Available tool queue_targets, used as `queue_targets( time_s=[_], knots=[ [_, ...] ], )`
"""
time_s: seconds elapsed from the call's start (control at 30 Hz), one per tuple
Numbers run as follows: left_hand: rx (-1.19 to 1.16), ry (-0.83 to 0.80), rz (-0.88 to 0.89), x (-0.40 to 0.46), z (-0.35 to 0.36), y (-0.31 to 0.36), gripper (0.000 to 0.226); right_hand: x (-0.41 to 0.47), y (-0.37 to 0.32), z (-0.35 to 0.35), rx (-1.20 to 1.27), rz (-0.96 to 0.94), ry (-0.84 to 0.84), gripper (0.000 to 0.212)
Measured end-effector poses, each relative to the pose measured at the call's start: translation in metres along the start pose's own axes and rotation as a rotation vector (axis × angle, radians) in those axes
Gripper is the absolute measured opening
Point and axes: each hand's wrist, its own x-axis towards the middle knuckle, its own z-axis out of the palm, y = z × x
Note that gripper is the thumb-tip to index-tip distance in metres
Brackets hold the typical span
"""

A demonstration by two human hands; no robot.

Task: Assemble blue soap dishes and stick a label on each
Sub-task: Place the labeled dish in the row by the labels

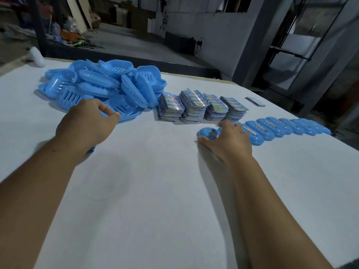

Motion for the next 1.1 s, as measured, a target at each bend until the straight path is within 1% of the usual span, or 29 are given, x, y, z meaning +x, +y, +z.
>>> queue_targets(
  time_s=[0.1,0.2,0.3,0.4,0.5,0.6,0.7,0.73,0.77,0.83,0.9,1.0,1.1],
  knots=[
    [-0.003,0.0,0.005,0.0,0.0,0.0,0.026,0.002,0.002,0.0,-0.009,0.006,0.025,0.077],
    [-0.01,0.002,0.016,-0.001,0.0,0.0,0.022,0.002,-0.003,0.003,-0.015,-0.02,0.039,0.076],
    [-0.019,0.008,0.011,-0.003,0.0,0.001,0.021,0.004,-0.016,0.005,0.001,-0.098,0.035,0.07],
    [-0.01,0.007,0.012,-0.003,0.0,0.0,0.022,0.008,-0.037,0.008,0.061,-0.208,-0.033,0.054],
    [0.003,0.01,0.013,-0.003,-0.001,0.0,0.022,0.012,-0.063,0.013,0.041,-0.342,-0.116,0.037],
    [0.03,0.022,0.013,-0.002,-0.004,-0.001,0.02,0.015,-0.089,0.022,0.029,-0.464,-0.188,0.028],
    [0.123,0.07,0.047,-0.001,-0.005,-0.007,0.008,0.017,-0.111,0.037,0.06,-0.523,-0.25,0.025],
    [0.155,0.086,0.07,0.0,-0.004,-0.01,0.009,0.017,-0.116,0.042,0.069,-0.543,-0.25,0.024],
    [0.186,0.084,0.099,0.001,-0.002,-0.013,0.018,0.017,-0.119,0.047,0.078,-0.56,-0.242,0.024],
    [0.284,0.037,0.173,0.005,0.002,-0.019,0.036,0.016,-0.122,0.055,0.117,-0.583,-0.211,0.024],
    [0.408,-0.026,0.251,0.007,0.006,-0.021,0.047,0.014,-0.121,0.061,0.169,-0.6,-0.175,0.023],
    [0.478,-0.073,0.311,0.009,0.01,-0.023,0.05,0.014,-0.115,0.069,0.254,-0.617,-0.152,0.017],
    [0.393,-0.066,0.307,0.008,0.01,-0.023,0.052,0.015,-0.112,0.073,0.325,-0.629,-0.141,0.012]
  ],
)
